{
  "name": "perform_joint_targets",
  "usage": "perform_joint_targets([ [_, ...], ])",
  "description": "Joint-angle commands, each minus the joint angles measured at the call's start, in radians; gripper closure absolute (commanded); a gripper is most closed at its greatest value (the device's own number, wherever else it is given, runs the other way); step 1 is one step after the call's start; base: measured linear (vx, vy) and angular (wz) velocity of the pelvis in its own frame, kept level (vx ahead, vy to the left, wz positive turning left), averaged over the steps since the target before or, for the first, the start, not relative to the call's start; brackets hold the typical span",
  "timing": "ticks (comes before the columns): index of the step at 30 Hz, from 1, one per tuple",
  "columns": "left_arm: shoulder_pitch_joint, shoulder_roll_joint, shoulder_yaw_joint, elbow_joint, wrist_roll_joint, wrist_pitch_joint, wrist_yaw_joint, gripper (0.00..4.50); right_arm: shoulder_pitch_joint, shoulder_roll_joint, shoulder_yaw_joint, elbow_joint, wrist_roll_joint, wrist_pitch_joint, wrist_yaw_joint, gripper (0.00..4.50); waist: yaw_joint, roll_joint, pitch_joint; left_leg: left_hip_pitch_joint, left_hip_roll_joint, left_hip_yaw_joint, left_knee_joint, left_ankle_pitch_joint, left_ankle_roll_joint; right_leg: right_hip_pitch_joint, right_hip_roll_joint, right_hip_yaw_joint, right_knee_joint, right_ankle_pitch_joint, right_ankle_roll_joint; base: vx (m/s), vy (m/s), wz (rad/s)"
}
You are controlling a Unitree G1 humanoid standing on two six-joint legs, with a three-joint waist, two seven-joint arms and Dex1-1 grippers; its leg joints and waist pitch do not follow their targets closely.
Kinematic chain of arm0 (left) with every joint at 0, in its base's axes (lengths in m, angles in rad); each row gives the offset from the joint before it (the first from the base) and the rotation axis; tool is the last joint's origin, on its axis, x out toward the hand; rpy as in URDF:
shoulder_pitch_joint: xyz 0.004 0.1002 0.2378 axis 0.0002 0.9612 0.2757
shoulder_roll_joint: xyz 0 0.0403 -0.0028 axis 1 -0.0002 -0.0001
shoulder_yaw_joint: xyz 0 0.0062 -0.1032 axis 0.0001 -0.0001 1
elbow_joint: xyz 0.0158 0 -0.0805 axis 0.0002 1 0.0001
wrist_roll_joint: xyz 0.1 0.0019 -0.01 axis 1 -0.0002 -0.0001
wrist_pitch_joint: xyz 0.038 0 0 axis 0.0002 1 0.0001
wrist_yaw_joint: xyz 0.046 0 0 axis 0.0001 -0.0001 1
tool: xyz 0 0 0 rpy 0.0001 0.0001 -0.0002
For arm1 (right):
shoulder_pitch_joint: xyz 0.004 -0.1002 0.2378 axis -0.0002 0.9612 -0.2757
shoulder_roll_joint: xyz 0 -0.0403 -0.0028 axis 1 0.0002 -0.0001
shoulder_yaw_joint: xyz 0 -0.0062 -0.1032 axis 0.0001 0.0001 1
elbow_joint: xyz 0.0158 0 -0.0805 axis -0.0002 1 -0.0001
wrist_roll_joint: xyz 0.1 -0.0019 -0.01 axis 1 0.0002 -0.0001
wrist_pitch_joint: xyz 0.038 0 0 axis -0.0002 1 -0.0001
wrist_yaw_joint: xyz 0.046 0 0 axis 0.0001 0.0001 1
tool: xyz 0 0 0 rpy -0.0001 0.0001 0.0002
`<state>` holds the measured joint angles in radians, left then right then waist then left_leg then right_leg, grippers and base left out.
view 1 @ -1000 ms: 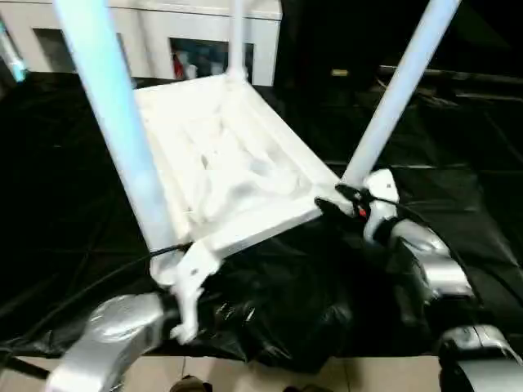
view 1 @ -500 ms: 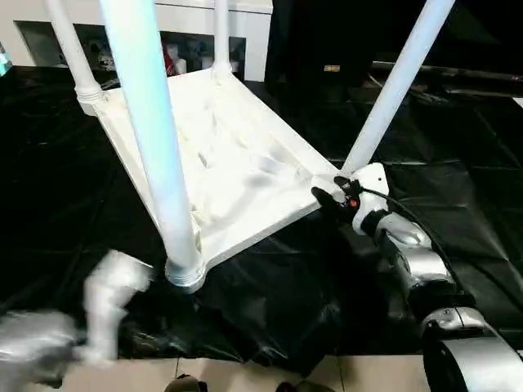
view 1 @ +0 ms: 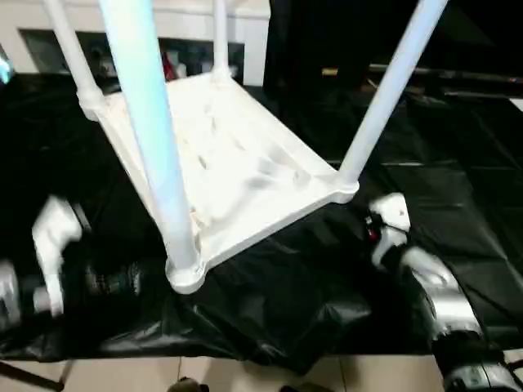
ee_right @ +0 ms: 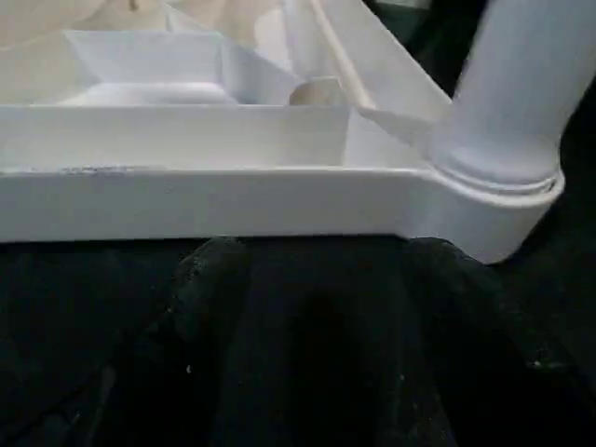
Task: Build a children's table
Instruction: Rotate table base
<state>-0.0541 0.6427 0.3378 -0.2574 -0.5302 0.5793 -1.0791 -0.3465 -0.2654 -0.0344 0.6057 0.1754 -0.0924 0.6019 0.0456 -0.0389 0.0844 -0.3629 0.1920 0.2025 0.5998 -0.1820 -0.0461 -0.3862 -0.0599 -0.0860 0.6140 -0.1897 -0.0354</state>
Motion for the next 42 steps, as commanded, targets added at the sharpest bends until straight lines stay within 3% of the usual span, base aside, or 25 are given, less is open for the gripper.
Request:
perform_joint_targets([
  [1, -0.042, -0.033, -0.020, -0.032, -0.062, 0.022, 0.015, 0.04, -0.025, 0.005, 0.000, 0.023, -0.032, 0.010, -0.034, 1.54, 0.002, 0.028, -0.061, 0.028, 0.049, -0.033, -0.083, -0.354, -0.050, 0.026, -0.088, 0.067, -0.088, -0.358, -0.188, 0.000, 0.000, 0.00],
  [3, -0.075, -0.065, -0.044, -0.043, -0.094, 0.031, 0.022, 0.04, -0.046, 0.016, 0.010, 0.047, -0.050, 0.014, -0.063, 1.54, 0.002, 0.028, -0.062, 0.028, 0.048, -0.036, -0.082, -0.360, -0.055, 0.030, -0.091, 0.066, -0.091, -0.393, -0.177, 0.000, 0.000, 0.00],
  [4, -0.106, -0.107, -0.088, -0.051, -0.123, 0.035, 0.025, 0.04, -0.092, 0.040, 0.020, 0.105, -0.071, 0.016, -0.110, 1.54, 0.003, 0.039, -0.066, 0.031, 0.048, -0.036, -0.081, -0.352, -0.060, 0.029, -0.090, 0.067, -0.088, -0.372, -0.182, 0.000, 0.000, 0.00],
  [6, -0.124, -0.136, -0.130, -0.048, -0.128, 0.028, 0.023, 0.04, -0.134, 0.061, 0.032, 0.159, -0.088, 0.010, -0.138, 1.54, 0.001, 0.034, -0.070, 0.026, 0.046, -0.036, -0.080, -0.330, -0.059, 0.033, -0.089, 0.066, -0.083, -0.333, -0.195, 0.000, 0.000, 0.00],
  [7, -0.124, -0.136, -0.130, -0.048, -0.128, 0.028, 0.023, 0.04, -0.134, 0.061, 0.032, 0.159, -0.088, 0.010, -0.138, 1.54, -0.002, 0.032, -0.073, 0.017, 0.045, -0.035, -0.078, -0.294, -0.045, 0.040, -0.089, 0.067, -0.077, -0.291, -0.196, 0.000, 0.000, 0.00],
  [8, -0.134, -0.166, -0.172, -0.043, -0.116, 0.023, 0.018, 0.04, -0.174, 0.081, 0.047, 0.205, -0.099, 0.004, -0.143, 1.54, -0.001, 0.036, -0.075, 0.019, 0.045, -0.033, -0.075, -0.281, -0.041, 0.039, -0.088, 0.069, -0.076, -0.273, -0.196, 0.000, 0.000, 0.00],
  [13, -0.145, -0.189, -0.239, -0.036, -0.101, 0.028, 0.010, 0.04, -0.229, 0.102, 0.054, 0.264, -0.115, -0.001, -0.158, 1.54, -0.003, 0.038, -0.083, 0.014, 0.043, -0.027, -0.069, -0.188, -0.009, 0.045, -0.081, 0.067, -0.062, -0.154, -0.226, 0.000, 0.000, 0.00],
  [14, -0.150, -0.190, -0.256, -0.029, -0.095, 0.022, 0.009, 0.04, -0.245, 0.106, 0.051, 0.284, -0.120, -0.005, -0.161, 1.54, -0.004, 0.039, -0.083, 0.016, 0.045, -0.028, -0.070, -0.196, -0.009, 0.044, -0.082, 0.066, -0.063, -0.162, -0.226, 0.000, 0.000, 0.00],
  [15, -0.158, -0.194, -0.277, -0.020, -0.089, 0.017, 0.010, 0.04, -0.261, 0.109, 0.052, 0.308, -0.123, -0.013, -0.159, 1.54, -0.005, 0.033, -0.082, 0.015, 0.044, -0.027, -0.070, -0.202, -0.008, 0.044, -0.081, 0.066, -0.065, -0.171, -0.224, 0.000, 0.000, 0.00],
  [16, -0.169, -0.199, -0.296, -0.011, -0.082, 0.014, 0.015, 0.04, -0.272, 0.111, 0.056, 0.325, -0.126, -0.019, -0.157, 1.54, -0.004, 0.037, -0.082, 0.016, 0.044, -0.028, -0.070, -0.212, -0.011, 0.044, -0.083, 0.066, -0.066, -0.192, -0.224, 0.000, 0.000, 0.00],
  [20, -0.229, -0.260, -0.396, 0.016, -0.036, -0.016, 0.019, 0.04, -0.312, 0.126, 0.061, 0.390, -0.137, -0.044, -0.148, 1.54, -0.005, 0.034, -0.081, 0.018, 0.047, -0.028, -0.069, -0.234, -0.021, 0.043, -0.087, 0.067, -0.071, -0.242, -0.211, 0.000, 0.000, 0.00],
  [23, -0.256, -0.294, -0.442, 0.031, -0.019, -0.023, 0.019, 0.04, -0.326, 0.133, 0.060, 0.402, -0.139, -0.046, -0.151, 1.54, -0.007, 0.030, -0.084, 0.012, 0.047, -0.028, -0.069, -0.203, -0.012, 0.048, -0.087, 0.067, -0.066, -0.199, -0.214, 0.000, 0.000, 0.00],
  [28, -0.317, -0.369, -0.546, 0.091, 0.028, -0.075, 0.021, 0.04, -0.354, 0.144, 0.060, 0.433, -0.144, -0.059, -0.148, 1.54, -0.008, 0.033, -0.087, 0.014, 0.045, -0.026, -0.063, -0.188, 0.003, 0.048, -0.086, 0.066, -0.068, -0.174, -0.226, 0.000, 0.000, 0.00],
  [30, -0.353, -0.415, -0.586, 0.148, 0.066, -0.117, 0.022, 0.04, -0.365, 0.148, 0.057, 0.452, -0.147, -0.071, -0.144, 1.54, -0.009, 0.031, -0.089, 0.009, 0.046, -0.028, -0.063, -0.173, 0.008, 0.054, -0.088, 0.065, -0.063, -0.150, -0.233, 0.000, 0.000, 0.00],
  [32, -0.390, -0.453, -0.616, 0.218, 0.108, -0.156, 0.030, 0.04, -0.371, 0.150, 0.055, 0.464, -0.151, -0.077, -0.143, 1.54, -0.011, 0.034, -0.087, 0.012, 0.043, -0.025, -0.062, -0.185, 0.017, 0.048, -0.085, 0.065, -0.072, -0.161, -0.234, 0.000, 0.000, 0.00],
  [34, -0.425, -0.479, -0.637, 0.291, 0.157, -0.200, 0.052, 0.04, -0.372, 0.151, 0.056, 0.468, -0.153, -0.080, -0.143, 1.54, -0.008, 0.037, -0.089, 0.012, 0.044, -0.027, -0.062, -0.189, 0.015, 0.053, -0.088, 0.064, -0.070, -0.173, -0.231, 0.000, 0.000, 0.00],
  [35, -0.457, -0.497, -0.638, 0.358, 0.202, -0.236, 0.101, 0.04, -0.371, 0.150, 0.056, 0.467, -0.155, -0.082, -0.146, 1.54, -0.010, 0.036, -0.087, 0.014, 0.043, -0.026, -0.062, -0.199, 0.020, 0.048, -0.084, 0.063, -0.077, -0.187, -0.223, 0.000, 0.000, 0.00],
  [37, -0.502, -0.518, -0.636, 0.453, 0.262, -0.280, 0.176, 0.04, -0.371, 0.147, 0.055, 0.473, -0.160, -0.089, -0.154, 1.54, -0.009, 0.034, -0.090, 0.012, 0.044, -0.028, -0.061, -0.197, 0.017, 0.054, -0.087, 0.063, -0.073, -0.184, -0.219, 0.000, 0.000, 0.00],
  [38, -0.509, -0.517, -0.636, 0.468, 0.272, -0.287, 0.186, 0.04, -0.371, 0.146, 0.054, 0.474, -0.160, -0.090, -0.155, 1.54, -0.010, 0.032, -0.092, 0.010, 0.043, -0.029, -0.060, -0.186, 0.021, 0.055, -0.088, 0.063, -0.071, -0.173, -0.221, 0.000, 0.000, 0.00],
  [39, -0.543, -0.512, -0.632, 0.544, 0.320, -0.325, 0.240, 0.04, -0.371, 0.136, 0.047, 0.478, -0.160, -0.095, -0.162, 1.54, -0.009, 0.038, -0.092, 0.008, 0.043, -0.030, -0.059, -0.179, 0.023, 0.057, -0.091, 0.063, -0.069, -0.164, -0.226, 0.000, 0.000, 0.00],
  [40, -0.557, -0.499, -0.634, 0.579, 0.345, -0.347, 0.254, 0.04, -0.370, 0.127, 0.040, 0.478, -0.155, -0.097, -0.153, 1.54, -0.011, 0.035, -0.093, 0.011, 0.041, -0.028, -0.058, -0.182, 0.030, 0.054, -0.085, 0.062, -0.073, -0.162, -0.221, 0.000, 0.000, 0.00],
  [42, -0.564, -0.485, -0.636, 0.608, 0.368, -0.370, 0.259, 0.04, -0.366, 0.116, 0.031, 0.478, -0.146, -0.098, -0.133, 1.54, -0.007, 0.034, -0.096, 0.008, 0.042, -0.030, -0.057, -0.168, 0.040, 0.059, -0.090, 0.061, -0.070, -0.154, -0.225, 0.000, 0.000, 0.00],
])
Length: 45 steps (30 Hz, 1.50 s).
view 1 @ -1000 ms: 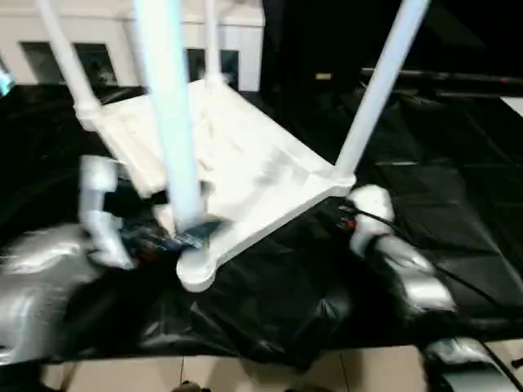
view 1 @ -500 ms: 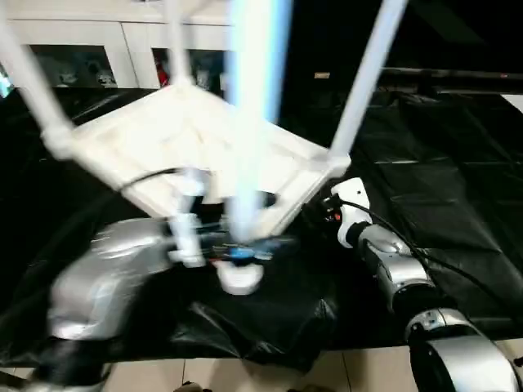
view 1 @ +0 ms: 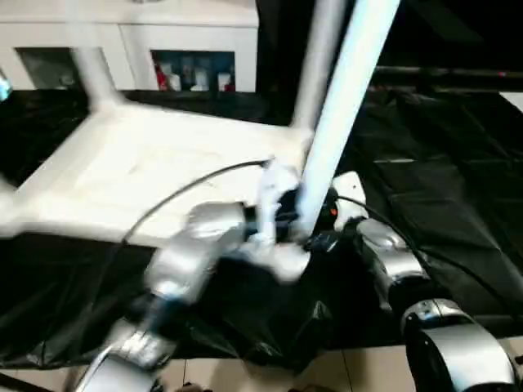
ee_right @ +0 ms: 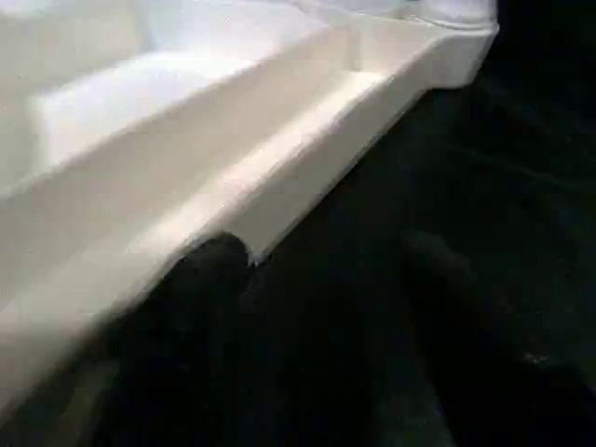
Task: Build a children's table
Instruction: Rotate table base
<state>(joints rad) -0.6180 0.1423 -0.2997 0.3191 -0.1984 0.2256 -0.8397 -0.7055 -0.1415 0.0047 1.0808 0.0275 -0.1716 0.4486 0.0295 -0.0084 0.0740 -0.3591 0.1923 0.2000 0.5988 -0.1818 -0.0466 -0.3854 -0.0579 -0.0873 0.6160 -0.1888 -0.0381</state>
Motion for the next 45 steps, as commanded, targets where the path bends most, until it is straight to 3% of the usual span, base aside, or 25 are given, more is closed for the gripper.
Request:
perform_joint_targets([
  [1, -0.002, 0.017, 0.002, 0.041, 0.042, -0.027, 0.018, 0.04, -0.006, -0.012, -0.011, 0.004, 0.005, -0.019, 0.028, 1.54, 0.010, 0.004, -0.086, 0.003, 0.041, -0.027, -0.055, -0.156, 0.048, 0.057, -0.091, 0.062, -0.071, -0.140, -0.227, 0.000, 0.000, 0.00],
  [4, 0.006, 0.020, 0.006, 0.062, 0.038, -0.055, -0.017, 0.04, 0.005, -0.043, -0.016, -0.003, 0.008, -0.027, 0.057, 1.54, 0.018, 0.012, -0.088, 0.007, 0.046, -0.025, -0.053, -0.132, 0.060, 0.052, -0.091, 0.062, -0.065, -0.094, -0.254, 0.000, 0.000, 0.00],
  [7, 0.025, 0.048, 0.009, 0.058, 0.005, -0.080, -0.106, 0.04, 0.033, -0.091, -0.025, -0.055, 0.039, -0.017, 0.165, 1.54, 0.025, 0.010, -0.089, 0.003, 0.049, -0.025, -0.053, -0.131, 0.071, 0.054, -0.093, 0.061, -0.060, -0.065, -0.265, 0.000, 0.000, 0.00],
  [10, 0.034, 0.101, -0.003, 0.064, -0.019, -0.089, -0.216, 0.04, 0.071, -0.143, -0.014, -0.117, 0.058, -0.004, 0.292, 1.54, 0.039, 0.009, -0.087, 0.003, 0.049, -0.022, -0.052, -0.138, 0.076, 0.053, -0.091, 0.060, -0.062, -0.083, -0.258, 0.000, 0.000, 0.00],
  [12, 0.036, 0.142, -0.020, 0.081, -0.011, -0.104, -0.282, 0.04, 0.099, -0.176, -0.002, -0.154, 0.062, -0.004, 0.362, 1.54, 0.045, 0.020, -0.085, 0.003, 0.050, -0.024, -0.053, -0.157, 0.073, 0.052, -0.090, 0.058, -0.064, -0.106, -0.250, 0.000, 0.000, 0.00],
  [13, 0.023, 0.171, -0.028, 0.115, 0.000, -0.110, -0.330, 0.04, 0.124, -0.208, 0.005, -0.191, 0.072, 0.006, 0.430, 1.54, 0.046, 0.014, -0.085, 0.004, 0.047, -0.024, -0.055, -0.169, 0.069, 0.052, -0.088, 0.058, -0.066, -0.127, -0.241, 0.000, 0.000, 0.00],
  [16, 0.012, 0.183, -0.030, 0.140, 0.009, -0.116, -0.351, 0.20, 0.136, -0.225, 0.008, -0.209, 0.078, 0.013, 0.463, 1.54, 0.053, 0.015, -0.085, 0.004, 0.047, -0.022, -0.053, -0.162, 0.071, 0.051, -0.092, 0.059, -0.070, -0.156, -0.232, 0.000, 0.000, 0.00],
  [17, -0.012, 0.198, -0.035, 0.194, 0.043, -0.154, -0.352, 0.20, 0.155, -0.249, 0.014, -0.246, 0.088, 0.028, 0.508, 1.54, 0.055, 0.021, -0.085, 0.003, 0.046, -0.024, -0.052, -0.155, 0.066, 0.052, -0.092, 0.058, -0.069, -0.159, -0.235, 0.000, 0.000, 0.00],
  [18, -0.031, 0.211, -0.045, 0.238, 0.070, -0.186, -0.356, 0.39, 0.174, -0.270, 0.019, -0.285, 0.096, 0.044, 0.545, 1.54, 0.056, 0.018, -0.083, 0.003, 0.043, -0.021, -0.052, -0.160, 0.073, 0.050, -0.087, 0.058, -0.078, -0.169, -0.224, 0.000, 0.000, 0.00],
  [19, -0.052, 0.225, -0.060, 0.284, 0.103, -0.220, -0.359, 0.41, 0.194, -0.293, 0.026, -0.328, 0.106, 0.058, 0.583, 1.54, 0.060, 0.022, -0.086, 0.005, 0.045, -0.025, -0.053, -0.162, 0.074, 0.052, -0.087, 0.059, -0.073, -0.162, -0.213, 0.000, 0.000, 0.00],
  [20, -0.070, 0.236, -0.075, 0.321, 0.129, -0.247, -0.371, 0.41, 0.214, -0.313, 0.030, -0.369, 0.114, 0.071, 0.614, 1.54, 0.064, 0.019, -0.085, 0.007, 0.043, -0.025, -0.053, -0.165, 0.085, 0.050, -0.083, 0.058, -0.079, -0.167, -0.194, 0.000, 0.000, 0.00],
  [22, -0.094, 0.246, -0.099, 0.363, 0.162, -0.274, -0.381, 0.77, 0.235, -0.339, 0.033, -0.418, 0.122, 0.087, 0.645, 1.54, 0.066, 0.017, -0.086, 0.004, 0.044, -0.026, -0.054, -0.155, 0.084, 0.052, -0.087, 0.057, -0.077, -0.167, -0.192, 0.000, 0.000, 0.00],
  [23, -0.120, 0.243, -0.110, 0.406, 0.183, -0.299, -0.376, 0.83, 0.256, -0.362, 0.036, -0.467, 0.132, 0.115, 0.679, 1.54, 0.067, 0.024, -0.087, 0.004, 0.044, -0.026, -0.052, -0.149, 0.084, 0.052, -0.089, 0.057, -0.078, -0.168, -0.196, 0.000, 0.000, 0.00],
  [26, -0.146, 0.230, -0.104, 0.445, 0.185, -0.310, -0.374, 1.05, 0.277, -0.385, 0.041, -0.516, 0.140, 0.139, 0.714, 1.54, 0.073, 0.020, -0.087, 0.003, 0.043, -0.025, -0.051, -0.149, 0.090, 0.053, -0.090, 0.055, -0.079, -0.169, -0.198, 0.000, 0.000, 0.00],
  [27, -0.173, 0.217, -0.102, 0.491, 0.196, -0.331, -0.363, 1.20, 0.302, -0.402, 0.050, -0.577, 0.155, 0.173, 0.748, 1.54, 0.075, 0.036, -0.090, 0.003, 0.046, -0.029, -0.050, -0.146, 0.087, 0.051, -0.094, 0.054, -0.076, -0.171, -0.205, 0.000, 0.000, 0.00],
  [28, -0.185, 0.213, -0.106, 0.513, 0.205, -0.340, -0.359, 1.29, 0.315, -0.409, 0.056, -0.609, 0.163, 0.190, 0.762, 1.54, 0.077, 0.025, -0.090, 0.004, 0.044, -0.027, -0.050, -0.153, 0.091, 0.054, -0.091, 0.053, -0.081, -0.172, -0.200, 0.000, 0.000, 0.00],
  [29, -0.202, 0.206, -0.108, 0.552, 0.218, -0.362, -0.357, 1.32, 0.335, -0.418, 0.063, -0.658, 0.178, 0.225, 0.779, 1.54, 0.078, 0.031, -0.090, 0.001, 0.042, -0.027, -0.049, -0.150, 0.096, 0.054, -0.091, 0.053, -0.082, -0.170, -0.197, 0.000, 0.000, 0.00],
  [31, -0.217, 0.199, -0.111, 0.585, 0.230, -0.378, -0.358, 1.52, 0.353, -0.429, 0.070, -0.704, 0.194, 0.260, 0.795, 1.54, 0.080, 0.027, -0.089, -0.001, 0.040, -0.028, -0.050, -0.150, 0.104, 0.056, -0.089, 0.050, -0.087, -0.180, -0.184, 0.000, 0.000, 0.00],
  [35, -0.246, 0.180, -0.112, 0.661, 0.251, -0.407, -0.368, 1.85, 0.401, -0.463, 0.091, -0.811, 0.224, 0.343, 0.838, 1.54, 0.082, 0.031, -0.090, 0.000, 0.040, -0.029, -0.049, -0.152, 0.106, 0.055, -0.090, 0.047, -0.094, -0.222, -0.164, 0.000, 0.000, 0.00],
  [41, -0.258, 0.165, -0.121, 0.737, 0.272, -0.423, -0.401, 2.43, 0.444, -0.491, 0.087, -0.891, 0.236, 0.395, 0.844, 1.54, 0.086, 0.037, -0.091, 0.003, 0.042, -0.032, -0.051, -0.161, 0.091, 0.052, -0.092, 0.046, -0.097, -0.245, -0.158, 0.000, 0.000, 0.00],
  [45, -0.270, 0.153, -0.109, 0.777, 0.284, -0.445, -0.386, 2.65, 0.448, -0.503, 0.087, -0.911, 0.239, 0.415, 0.838, 1.54, 0.087, 0.034, -0.092, 0.002, 0.043, -0.032, -0.051, -0.158, 0.089, 0.054, -0.093, 0.046, -0.095, -0.226, -0.164, 0.000, 0.000, 0.00],
])
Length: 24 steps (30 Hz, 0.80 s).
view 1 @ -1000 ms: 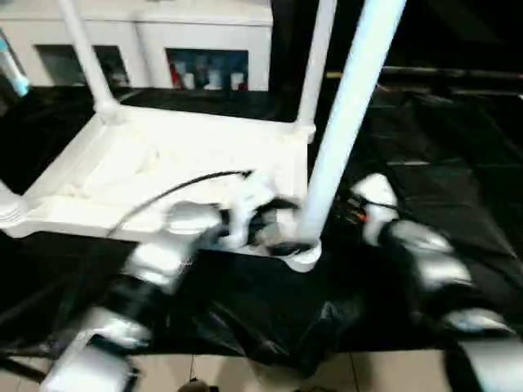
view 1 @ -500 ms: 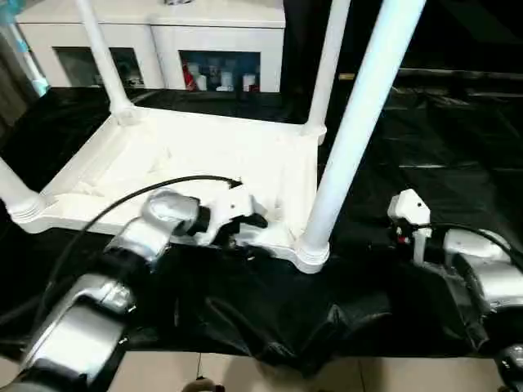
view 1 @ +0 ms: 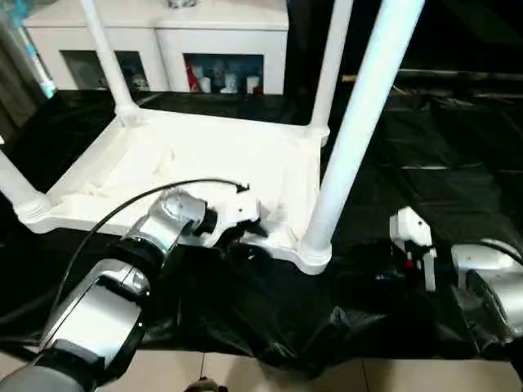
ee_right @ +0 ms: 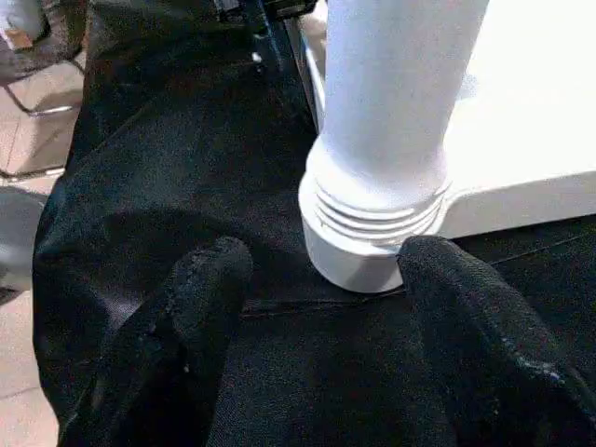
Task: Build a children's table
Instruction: Rotate table base, then rotate leg to tighten
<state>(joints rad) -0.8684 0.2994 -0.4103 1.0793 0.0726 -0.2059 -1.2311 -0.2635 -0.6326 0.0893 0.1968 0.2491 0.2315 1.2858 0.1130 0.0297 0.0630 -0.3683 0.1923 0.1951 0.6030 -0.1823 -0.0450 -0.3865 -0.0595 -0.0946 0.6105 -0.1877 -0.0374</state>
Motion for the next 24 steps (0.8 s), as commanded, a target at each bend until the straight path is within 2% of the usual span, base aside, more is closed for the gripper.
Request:
perform_joint_targets([
  [1, -0.024, -0.008, 0.005, 0.029, 0.016, -0.021, 0.011, 2.74, 0.007, -0.014, 0.003, -0.031, 0.016, 0.017, -0.002, 1.54, 0.003, -0.005, -0.080, 0.011, 0.041, -0.027, -0.055, -0.156, 0.090, 0.055, -0.091, 0.052, -0.091, -0.226, -0.165, 0.000, 0.000, 0.00],
  [4, -0.028, -0.017, 0.019, 0.045, 0.007, -0.024, 0.012, 3.01, 0.010, -0.013, 0.004, -0.040, 0.013, 0.023, -0.005, 1.54, 0.004, -0.009, -0.080, 0.010, 0.041, -0.027, -0.055, -0.156, 0.092, 0.056, -0.091, 0.051, -0.090, -0.233, -0.162, 0.000, 0.000, 0.00],
  [9, -0.032, -0.029, 0.027, 0.070, 0.015, -0.016, 0.002, 3.33, 0.013, -0.009, 0.010, -0.051, 0.008, 0.033, -0.009, 1.54, 0.004, -0.007, -0.078, 0.011, 0.041, -0.027, -0.055, -0.160, 0.093, 0.055, -0.093, 0.050, -0.095, -0.262, -0.156, 0.000, 0.000, 0.00],
  [11, -0.032, -0.032, 0.027, 0.083, 0.022, -0.011, 0.007, 3.45, 0.015, -0.007, 0.014, -0.056, 0.011, 0.038, -0.013, 1.54, 0.005, -0.011, -0.078, 0.011, 0.041, -0.027, -0.056, -0.158, 0.092, 0.055, -0.093, 0.051, -0.095, -0.268, -0.153, 0.000, 0.000, 0.00],
  [12, -0.031, -0.034, 0.031, 0.089, 0.021, -0.004, 0.007, 3.54, 0.017, -0.007, 0.016, -0.058, 0.012, 0.039, -0.014, 1.54, 0.005, -0.009, -0.078, 0.012, 0.042, -0.027, -0.057, -0.160, 0.092, 0.054, -0.095, 0.051, -0.096, -0.277, -0.151, 0.000, 0.000, 0.00],
  [13, -0.028, -0.036, 0.040, 0.089, 0.010, 0.011, 0.001, 3.66, 0.021, -0.006, 0.018, -0.058, 0.012, 0.039, -0.015, 1.54, 0.005, -0.017, -0.077, 0.011, 0.041, -0.026, -0.057, -0.160, 0.092, 0.055, -0.094, 0.051, -0.097, -0.280, -0.149, 0.000, 0.000, 0.00],
  [14, -0.027, -0.038, 0.049, 0.089, 0.004, 0.029, 0.003, 3.80, 0.022, -0.003, 0.018, -0.056, 0.009, 0.035, -0.020, 1.54, 0.007, -0.013, -0.076, 0.011, 0.041, -0.027, -0.057, -0.158, 0.092, 0.055, -0.096, 0.051, -0.096, -0.285, -0.148, 0.000, 0.000, 0.00],
  [15, -0.026, -0.038, 0.050, 0.089, 0.003, 0.031, 0.003, 3.80, 0.022, -0.003, 0.018, -0.056, 0.009, 0.035, -0.020, 1.54, 0.006, -0.017, -0.075, 0.011, 0.041, -0.026, -0.057, -0.159, 0.094, 0.054, -0.095, 0.051, -0.098, -0.292, -0.146, 0.000, 0.000, 0.00],
  [19, -0.012, -0.037, 0.075, 0.078, -0.012, 0.109, 0.002, 4.17, 0.014, 0.025, 0.012, -0.018, -0.025, 0.010, -0.084, 1.54, 0.004, -0.015, -0.074, 0.010, 0.041, -0.028, -0.059, -0.163, 0.086, 0.053, -0.096, 0.049, -0.099, -0.319, -0.140, 0.000, 0.000, 0.00],
  [22, 0.016, -0.040, 0.099, 0.046, -0.023, 0.164, 0.066, 4.30, 0.000, 0.059, -0.001, 0.035, -0.059, -0.023, -0.184, 1.54, -0.005, -0.015, -0.077, 0.011, 0.042, -0.028, -0.059, -0.152, 0.078, 0.052, -0.098, 0.052, -0.096, -0.295, -0.157, 0.000, 0.000, 0.00],
  [23, 0.022, -0.040, 0.101, 0.039, -0.022, 0.172, 0.082, 4.30, -0.002, 0.065, -0.003, 0.044, -0.063, -0.027, -0.198, 1.54, -0.008, -0.019, -0.077, 0.008, 0.043, -0.029, -0.060, -0.146, 0.077, 0.054, -0.099, 0.052, -0.091, -0.276, -0.164, 0.000, 0.000, 0.00],
  [24, 0.031, -0.041, 0.106, 0.028, -0.020, 0.183, 0.101, 4.34, -0.004, 0.072, -0.006, 0.054, -0.068, -0.031, -0.214, 1.54, -0.010, -0.018, -0.075, 0.007, 0.041, -0.029, -0.060, -0.146, 0.080, 0.053, -0.098, 0.051, -0.093, -0.274, -0.168, 0.000, 0.000, 0.00],
])
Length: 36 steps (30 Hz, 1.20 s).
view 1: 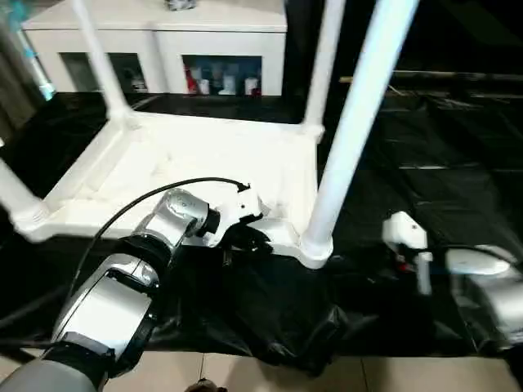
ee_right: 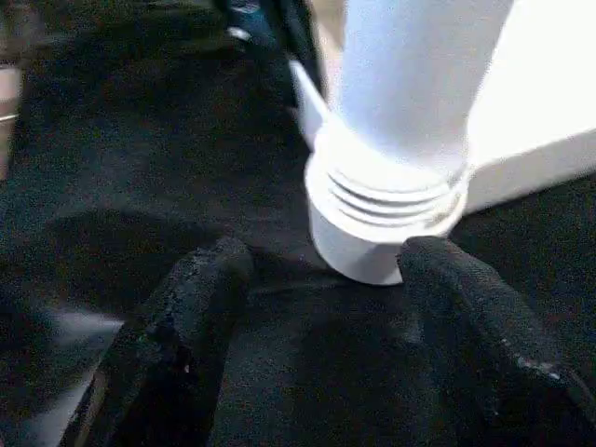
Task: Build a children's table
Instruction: Rotate leg to tighten
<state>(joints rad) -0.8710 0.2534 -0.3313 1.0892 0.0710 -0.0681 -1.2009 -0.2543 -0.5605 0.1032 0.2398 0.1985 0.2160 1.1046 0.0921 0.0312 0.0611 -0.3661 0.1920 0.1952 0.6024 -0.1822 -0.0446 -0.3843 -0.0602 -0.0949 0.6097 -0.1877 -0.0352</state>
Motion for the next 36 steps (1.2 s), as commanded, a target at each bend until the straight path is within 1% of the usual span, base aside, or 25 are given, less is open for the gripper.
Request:
perform_joint_targets([
  [1, 0.056, 0.008, 0.031, -0.013, -0.014, 0.071, 0.105, 4.37, -0.017, 0.012, -0.024, 0.029, -0.027, -0.036, -0.063, 1.54, 0.006, -0.020, -0.075, 0.005, 0.041, -0.028, -0.058, -0.148, 0.080, 0.052, -0.099, 0.052, -0.091, -0.272, -0.173, 0.000, 0.000, 0.00],
  [4, 0.080, 0.012, 0.037, -0.051, -0.008, 0.103, 0.135, 4.45, -0.022, 0.025, -0.029, 0.046, -0.035, -0.058, -0.093, 1.54, -0.002, -0.019, -0.072, 0.003, 0.036, -0.026, -0.056, -0.145, 0.092, 0.052, -0.096, 0.050, -0.097, -0.301, -0.158, 0.000, 0.000, 0.00],
  [6, 0.129, 0.013, 0.050, -0.147, -0.019, 0.135, 0.142, 4.49, -0.043, 0.056, -0.058, 0.082, -0.030, -0.085, -0.150, 1.54, -0.007, -0.021, -0.072, 0.002, 0.036, -0.025, -0.056, -0.143, 0.094, 0.051, -0.094, 0.051, -0.097, -0.314, -0.150, 0.000, 0.000, 0.00],
  [7, 0.157, 0.013, 0.055, -0.205, -0.026, 0.151, 0.138, 4.49, -0.054, 0.074, -0.073, 0.101, -0.022, -0.097, -0.176, 1.54, -0.014, -0.028, -0.072, 0.002, 0.040, -0.026, -0.059, -0.143, 0.092, 0.050, -0.097, 0.050, -0.097, -0.318, -0.153, 0.000, 0.000, 0.00],
  [8, 0.189, 0.014, 0.055, -0.267, -0.034, 0.146, 0.124, 4.49, -0.060, 0.086, -0.081, 0.115, -0.014, -0.110, -0.187, 1.54, -0.019, -0.029, -0.070, 0.004, 0.037, -0.024, -0.057, -0.146, 0.096, 0.046, -0.094, 0.050, -0.100, -0.342, -0.148, 0.000, 0.000, 0.00],
  [9, 0.217, 0.015, 0.053, -0.321, -0.041, 0.149, 0.110, 4.49, -0.064, 0.096, -0.086, 0.122, -0.003, -0.114, -0.186, 1.54, -0.018, -0.024, -0.073, 0.005, 0.042, -0.027, -0.058, -0.145, 0.092, 0.048, -0.099, 0.052, -0.094, -0.340, -0.152, 0.000, 0.000, 0.00],
  [10, 0.233, 0.016, 0.050, -0.349, -0.042, 0.148, 0.105, 4.49, -0.065, 0.103, -0.090, 0.122, 0.018, -0.103, -0.171, 1.54, -0.023, -0.028, -0.071, 0.002, 0.042, -0.026, -0.059, -0.141, 0.101, 0.047, -0.098, 0.054, -0.094, -0.339, -0.152, 0.000, 0.000, 0.00],
  [11, 0.250, 0.019, 0.043, -0.375, -0.040, 0.156, 0.105, 4.50, -0.065, 0.110, -0.093, 0.125, 0.038, -0.096, -0.155, 1.37, -0.023, -0.026, -0.072, 0.006, 0.042, -0.023, -0.058, -0.143, 0.105, 0.043, -0.094, 0.055, -0.096, -0.340, -0.148, 0.000, 0.000, 0.00],
  [12, 0.260, 0.022, 0.035, -0.392, -0.034, 0.175, 0.114, 4.50, -0.067, 0.115, -0.094, 0.128, 0.053, -0.088, -0.143, 1.27, -0.022, -0.026, -0.073, 0.006, 0.044, -0.023, -0.058, -0.139, 0.108, 0.043, -0.094, 0.057, -0.091, -0.321, -0.150, 0.000, 0.000, 0.00],
  [13, 0.266, 0.026, 0.027, -0.395, -0.026, 0.175, 0.117, 4.50, -0.067, 0.115, -0.090, 0.131, 0.056, -0.089, -0.133, 1.20, -0.022, -0.025, -0.072, 0.004, 0.044, -0.024, -0.059, -0.137, 0.111, 0.043, -0.094, 0.056, -0.091, -0.318, -0.150, 0.000, 0.000, 0.00],
  [15, 0.275, 0.030, 0.019, -0.406, -0.014, 0.180, 0.123, 4.50, -0.069, 0.110, -0.074, 0.142, 0.046, -0.106, -0.110, 1.15, -0.022, -0.027, -0.072, 0.005, 0.043, -0.023, -0.060, -0.141, 0.110, 0.042, -0.092, 0.055, -0.091, -0.318, -0.145, 0.000, 0.000, 0.00],
  [16, 0.283, 0.032, 0.020, -0.425, -0.011, 0.190, 0.126, 4.50, -0.072, 0.113, -0.073, 0.148, 0.045, -0.111, -0.103, 1.02, -0.023, -0.030, -0.071, 0.003, 0.043, -0.024, -0.060, -0.141, 0.108, 0.044, -0.095, 0.055, -0.090, -0.321, -0.143, 0.000, 0.000, 0.00],
  [17, 0.289, 0.032, 0.023, -0.440, -0.011, 0.198, 0.128, 4.50, -0.076, 0.118, -0.071, 0.151, 0.046, -0.112, -0.097, 0.81, -0.025, -0.027, -0.072, 0.003, 0.044, -0.025, -0.061, -0.140, 0.105, 0.044, -0.096, 0.056, -0.091, -0.324, -0.142, 0.000, 0.000, 0.00],
  [19, 0.297, 0.034, 0.027, -0.468, -0.011, 0.202, 0.129, 4.50, -0.088, 0.127, -0.058, 0.157, 0.036, -0.128, -0.091, 0.77, -0.027, -0.028, -0.072, 0.003, 0.042, -0.023, -0.060, -0.143, 0.104, 0.043, -0.096, 0.056, -0.093, -0.321, -0.141, 0.000, 0.000, 0.00],
  [21, 0.297, 0.035, 0.029, -0.475, -0.013, 0.199, 0.124, 4.50, -0.098, 0.132, -0.043, 0.162, 0.028, -0.138, -0.080, 0.77, -0.028, -0.029, -0.073, 0.002, 0.043, -0.025, -0.061, -0.139, 0.103, 0.044, -0.096, 0.056, -0.090, -0.310, -0.146, 0.000, 0.000, 0.00],
  [23, 0.290, 0.038, 0.025, -0.476, -0.016, 0.181, 0.103, 4.50, -0.133, 0.147, -0.008, 0.207, -0.012, -0.173, -0.085, 0.77, -0.031, -0.030, -0.074, 0.003, 0.042, -0.024, -0.060, -0.137, 0.102, 0.042, -0.095, 0.056, -0.089, -0.301, -0.151, 0.000, 0.000, 0.00],
  [24, 0.290, 0.038, 0.024, -0.476, -0.017, 0.180, 0.102, 4.50, -0.134, 0.147, -0.007, 0.210, -0.014, -0.174, -0.086, 0.77, -0.031, -0.030, -0.073, 0.004, 0.042, -0.023, -0.060, -0.138, 0.101, 0.041, -0.095, 0.056, -0.089, -0.303, -0.153, 0.000, 0.000, 0.00],
  [27, 0.278, 0.043, 0.017, -0.463, -0.013, 0.161, 0.083, 4.50, -0.181, 0.177, 0.013, 0.284, -0.051, -0.218, -0.108, 0.77, -0.030, -0.027, -0.074, 0.005, 0.043, -0.023, -0.060, -0.134, 0.097, 0.040, -0.095, 0.058, -0.087, -0.285, -0.163, 0.000, 0.000, 0.00],
  [29, 0.278, 0.044, 0.016, -0.464, -0.012, 0.162, 0.080, 4.50, -0.190, 0.183, 0.019, 0.301, -0.058, -0.227, -0.111, 0.77, -0.028, -0.027, -0.075, 0.004, 0.046, -0.023, -0.061, -0.121, 0.099, 0.042, -0.096, 0.060, -0.080, -0.244, -0.174, 0.000, 0.000, 0.00],
  [30, 0.277, 0.045, 0.016, -0.466, -0.013, 0.165, 0.076, 4.50, -0.196, 0.184, 0.022, 0.312, -0.062, -0.232, -0.111, 0.77, -0.027, -0.030, -0.077, 0.003, 0.046, -0.023, -0.060, -0.112, 0.102, 0.044, -0.096, 0.061, -0.077, -0.219, -0.178, 0.000, 0.000, 0.00],
  [31, 0.275, 0.046, 0.016, -0.466, -0.013, 0.164, 0.072, 4.50, -0.204, 0.185, 0.026, 0.327, -0.068, -0.238, -0.113, 0.77, -0.026, -0.029, -0.077, 0.003, 0.046, -0.023, -0.060, -0.108, 0.104, 0.045, -0.096, 0.060, -0.075, -0.209, -0.181, 0.000, 0.000, 0.00],
  [32, 0.273, 0.046, 0.016, -0.464, -0.012, 0.161, 0.070, 4.50, -0.209, 0.185, 0.028, 0.337, -0.069, -0.244, -0.111, 0.77, -0.026, -0.034, -0.077, 0.003, 0.046, -0.022, -0.060, -0.107, 0.108, 0.045, -0.098, 0.060, -0.074, -0.204, -0.185, 0.000, 0.000, 0.00],
  [33, 0.269, 0.047, 0.017, -0.460, -0.012, 0.158, 0.067, 4.50, -0.218, 0.189, 0.027, 0.355, -0.066, -0.253, -0.105, 0.77, -0.024, -0.034, -0.077, 0.002, 0.045, -0.021, -0.059, -0.108, 0.107, 0.045, -0.098, 0.060, -0.075, -0.212, -0.186, 0.000, 0.000, 0.00],
  [34, 0.266, 0.048, 0.017, -0.456, -0.011, 0.156, 0.066, 4.50, -0.225, 0.192, 0.024, 0.369, -0.063, -0.260, -0.100, 0.93, -0.025, -0.033, -0.075, 0.001, 0.044, -0.021, -0.059, -0.111, 0.107, 0.045, -0.097, 0.060, -0.076, -0.220, -0.184, 0.000, 0.000, 0.00],
  [36, 0.262, 0.049, 0.020, -0.453, -0.011, 0.153, 0.066, 4.50, -0.235, 0.196, 0.022, 0.386, -0.062, -0.269, -0.094, 1.03, -0.025, -0.033, -0.073, 0.004, 0.045, -0.022, -0.060, -0.133, 0.099, 0.044, -0.099, 0.059, -0.082, -0.262, -0.173, 0.000, 0.000, 0.00],
])
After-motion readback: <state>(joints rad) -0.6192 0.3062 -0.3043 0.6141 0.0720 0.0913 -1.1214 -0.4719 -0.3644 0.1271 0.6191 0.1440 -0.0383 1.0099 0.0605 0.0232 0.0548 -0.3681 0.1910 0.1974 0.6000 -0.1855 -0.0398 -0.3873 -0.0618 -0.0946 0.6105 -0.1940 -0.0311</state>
